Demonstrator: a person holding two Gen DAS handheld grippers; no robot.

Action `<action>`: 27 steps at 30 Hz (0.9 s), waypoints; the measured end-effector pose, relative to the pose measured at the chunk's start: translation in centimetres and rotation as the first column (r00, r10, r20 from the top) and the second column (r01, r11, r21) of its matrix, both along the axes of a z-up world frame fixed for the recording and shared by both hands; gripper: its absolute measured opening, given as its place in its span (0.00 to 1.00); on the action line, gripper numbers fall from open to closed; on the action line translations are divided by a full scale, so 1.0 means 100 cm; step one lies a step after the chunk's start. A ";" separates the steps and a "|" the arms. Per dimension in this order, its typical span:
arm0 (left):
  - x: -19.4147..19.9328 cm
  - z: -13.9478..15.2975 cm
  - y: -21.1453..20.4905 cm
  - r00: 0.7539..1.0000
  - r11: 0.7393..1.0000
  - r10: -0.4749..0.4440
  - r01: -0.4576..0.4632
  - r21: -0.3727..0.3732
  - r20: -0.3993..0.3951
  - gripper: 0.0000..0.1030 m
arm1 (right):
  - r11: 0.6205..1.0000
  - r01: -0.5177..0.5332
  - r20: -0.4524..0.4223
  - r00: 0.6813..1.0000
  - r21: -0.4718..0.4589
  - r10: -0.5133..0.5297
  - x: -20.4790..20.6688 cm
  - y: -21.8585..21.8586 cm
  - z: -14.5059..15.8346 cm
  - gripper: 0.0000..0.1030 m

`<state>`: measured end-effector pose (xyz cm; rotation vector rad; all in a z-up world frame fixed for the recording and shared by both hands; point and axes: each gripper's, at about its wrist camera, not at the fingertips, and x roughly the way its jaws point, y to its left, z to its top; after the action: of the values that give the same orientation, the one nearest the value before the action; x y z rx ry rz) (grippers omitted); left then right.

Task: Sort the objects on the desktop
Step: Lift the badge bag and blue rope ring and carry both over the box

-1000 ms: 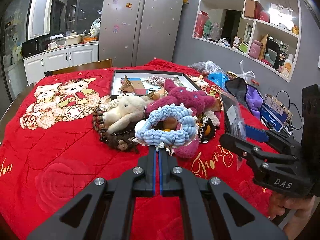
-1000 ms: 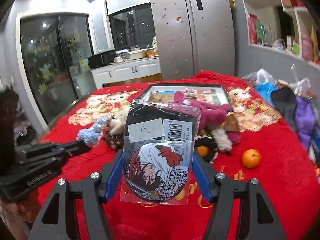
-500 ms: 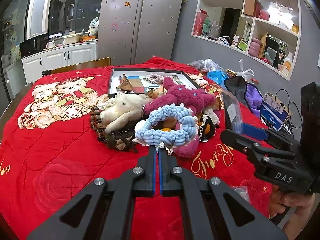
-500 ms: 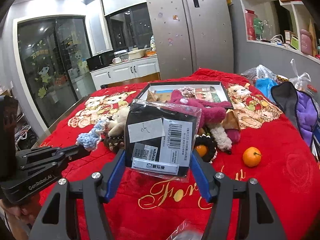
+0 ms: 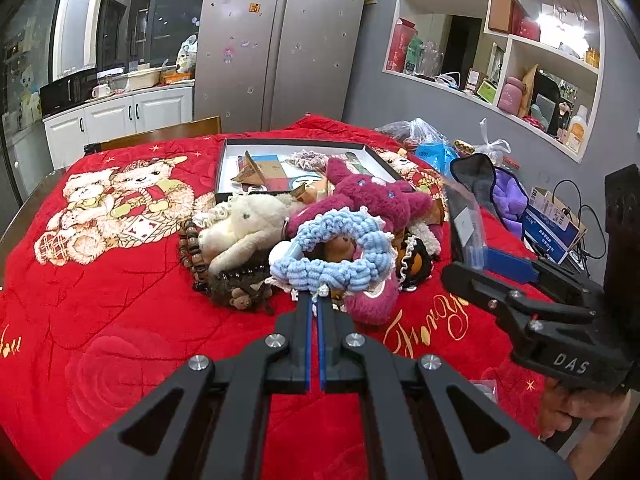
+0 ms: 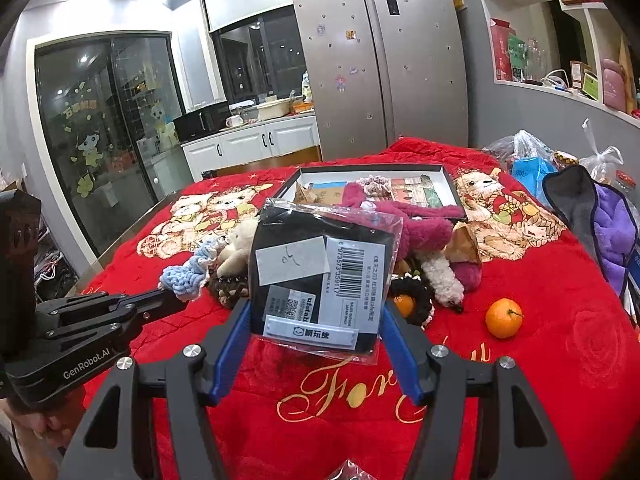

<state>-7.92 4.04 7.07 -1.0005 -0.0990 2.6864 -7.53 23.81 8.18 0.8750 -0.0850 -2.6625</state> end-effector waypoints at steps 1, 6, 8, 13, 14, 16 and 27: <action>-0.002 0.002 0.001 1.000 1.000 -0.001 0.001 0.004 0.000 0.02 | 1.000 -0.001 0.002 1.000 0.000 0.001 -0.001 -0.001 0.000 0.63; -0.013 0.009 0.002 1.000 1.000 -0.012 0.012 0.017 -0.003 0.02 | 0.999 -0.021 0.006 1.000 -0.037 0.021 -0.009 -0.001 0.002 0.63; -0.020 0.011 0.003 1.000 1.000 -0.015 0.015 0.020 0.001 0.02 | 0.999 -0.023 0.000 1.000 -0.041 0.023 -0.013 -0.003 0.006 0.63; -0.034 0.021 0.005 1.000 1.000 0.001 -0.002 -0.015 -0.013 0.02 | 0.999 -0.030 -0.009 1.000 -0.044 0.030 -0.028 -0.007 0.015 0.63; -0.037 0.024 0.005 1.000 1.000 0.006 -0.006 -0.020 -0.018 0.02 | 0.999 -0.026 -0.011 1.000 -0.034 0.026 -0.031 -0.009 0.017 0.63; -0.042 0.029 0.004 1.000 1.000 0.006 -0.006 -0.026 -0.024 0.02 | 1.000 0.002 -0.019 1.000 0.011 -0.002 -0.037 -0.013 0.020 0.63; -0.101 0.056 0.014 0.997 0.997 0.001 -0.007 -0.077 -0.074 0.02 | 0.991 0.099 -0.062 0.994 0.091 -0.094 -0.085 -0.010 0.041 0.63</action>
<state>-18.07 5.47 12.72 -0.9215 0.0169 2.7462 -16.07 22.86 12.31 0.8424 0.0129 -2.7999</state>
